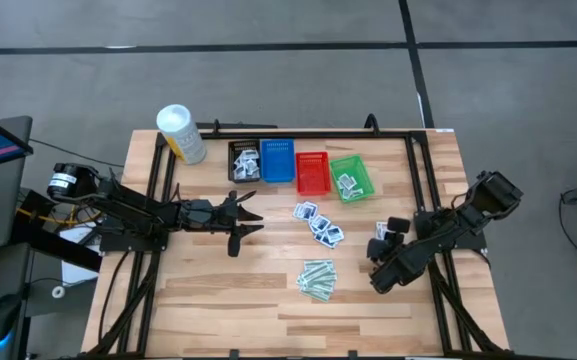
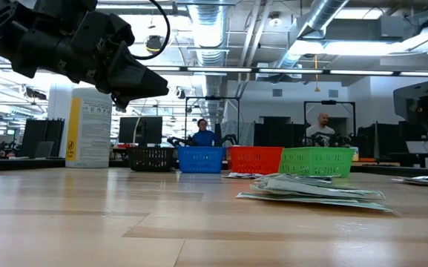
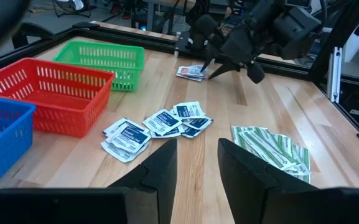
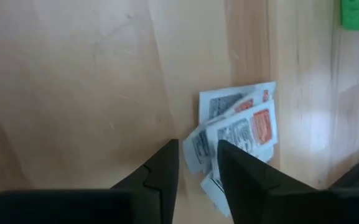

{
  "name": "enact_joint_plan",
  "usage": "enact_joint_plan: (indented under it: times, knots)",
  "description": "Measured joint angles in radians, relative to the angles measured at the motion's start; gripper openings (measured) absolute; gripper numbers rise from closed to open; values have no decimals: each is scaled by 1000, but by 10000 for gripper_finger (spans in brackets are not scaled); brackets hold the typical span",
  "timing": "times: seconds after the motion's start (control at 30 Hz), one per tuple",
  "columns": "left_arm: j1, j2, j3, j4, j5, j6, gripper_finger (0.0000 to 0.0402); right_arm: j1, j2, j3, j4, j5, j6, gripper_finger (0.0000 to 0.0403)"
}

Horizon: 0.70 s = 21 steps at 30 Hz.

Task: Pick & Place First Aid Supplies
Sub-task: Put the orange pad into the green bin

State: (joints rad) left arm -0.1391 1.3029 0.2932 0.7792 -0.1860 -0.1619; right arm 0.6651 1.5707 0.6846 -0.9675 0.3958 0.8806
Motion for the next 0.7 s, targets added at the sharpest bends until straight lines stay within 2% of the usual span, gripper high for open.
enact_joint_plan:
  times: [0.43, 0.7]
  knots:
    - [0, 0, 0, 0, 0, 0, 116, 0, 0, 0, -4, -2, 0, 8]
    - [0, 0, 0, 0, 0, 0, 116, 0, 0, 0, -13, -2, 0, 1]
